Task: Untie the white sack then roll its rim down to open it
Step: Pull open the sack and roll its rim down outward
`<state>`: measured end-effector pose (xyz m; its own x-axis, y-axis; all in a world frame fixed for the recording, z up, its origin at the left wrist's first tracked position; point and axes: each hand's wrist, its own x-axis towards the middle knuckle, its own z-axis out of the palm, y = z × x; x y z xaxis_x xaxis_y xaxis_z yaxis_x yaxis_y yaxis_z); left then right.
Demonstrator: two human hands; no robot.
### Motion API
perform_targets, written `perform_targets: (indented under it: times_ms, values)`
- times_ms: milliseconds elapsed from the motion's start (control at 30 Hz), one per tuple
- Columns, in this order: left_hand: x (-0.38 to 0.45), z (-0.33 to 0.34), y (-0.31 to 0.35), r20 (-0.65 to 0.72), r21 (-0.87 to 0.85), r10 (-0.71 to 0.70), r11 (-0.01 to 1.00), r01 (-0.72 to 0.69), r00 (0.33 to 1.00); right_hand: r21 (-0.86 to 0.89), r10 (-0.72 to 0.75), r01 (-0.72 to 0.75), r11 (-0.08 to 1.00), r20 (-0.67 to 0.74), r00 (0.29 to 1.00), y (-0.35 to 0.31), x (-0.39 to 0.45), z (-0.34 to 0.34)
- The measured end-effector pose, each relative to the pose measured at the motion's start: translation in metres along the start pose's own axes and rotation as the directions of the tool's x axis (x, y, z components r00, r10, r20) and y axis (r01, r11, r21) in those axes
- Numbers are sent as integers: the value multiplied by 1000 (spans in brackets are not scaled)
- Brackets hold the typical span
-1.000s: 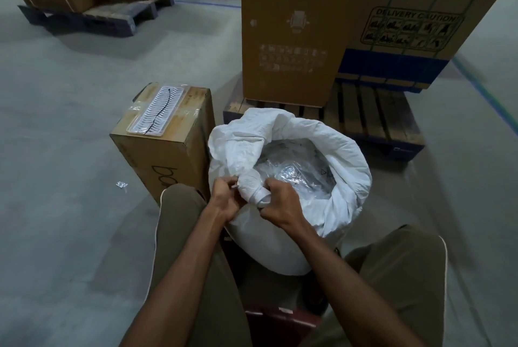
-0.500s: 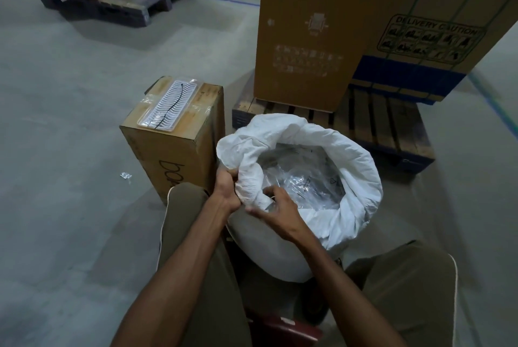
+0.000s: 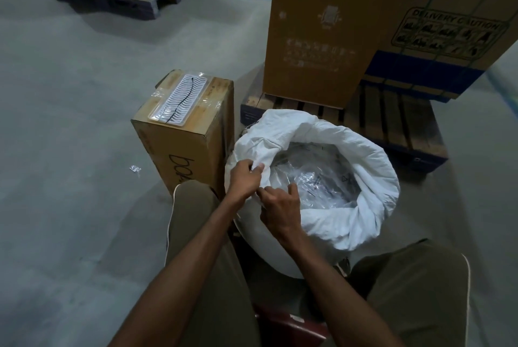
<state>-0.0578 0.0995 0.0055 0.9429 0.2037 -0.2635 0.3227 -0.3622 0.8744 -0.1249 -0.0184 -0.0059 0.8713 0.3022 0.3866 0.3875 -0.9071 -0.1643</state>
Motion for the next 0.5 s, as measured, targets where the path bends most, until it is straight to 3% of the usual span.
perform_targets:
  times_ms: [67,100,167,200,267,333,400,433,500]
  values:
    - [1,0,5,17,-265,-177,948,175,984,95,131,-136,986,49,990,2,-2,-2]
    - [2,-4,7,88,-464,-290,835,297,953,161,231,-244,956,98,968,3,-2,-3]
    - [3,-11,6,239,-749,-375,515,416,896,275,351,-399,875,208,913,1,-1,-5]
    - [8,-12,0,313,-826,-414,326,460,855,317,355,-421,850,246,902,0,1,-6]
    - [3,-25,-5,392,-806,-397,288,518,830,373,332,-422,826,284,900,-3,9,-7]
    - [4,-32,-13,426,-717,-313,456,528,849,406,351,-432,805,260,899,-4,15,-4]
    - [12,-36,-16,423,-686,-235,549,478,875,437,378,-444,783,232,896,-5,19,0]
    - [17,-39,-13,388,-612,-232,659,437,892,452,377,-435,779,217,901,-7,19,3]
    - [22,-39,-10,212,-289,-263,903,318,941,441,352,-396,806,181,918,-11,18,10]
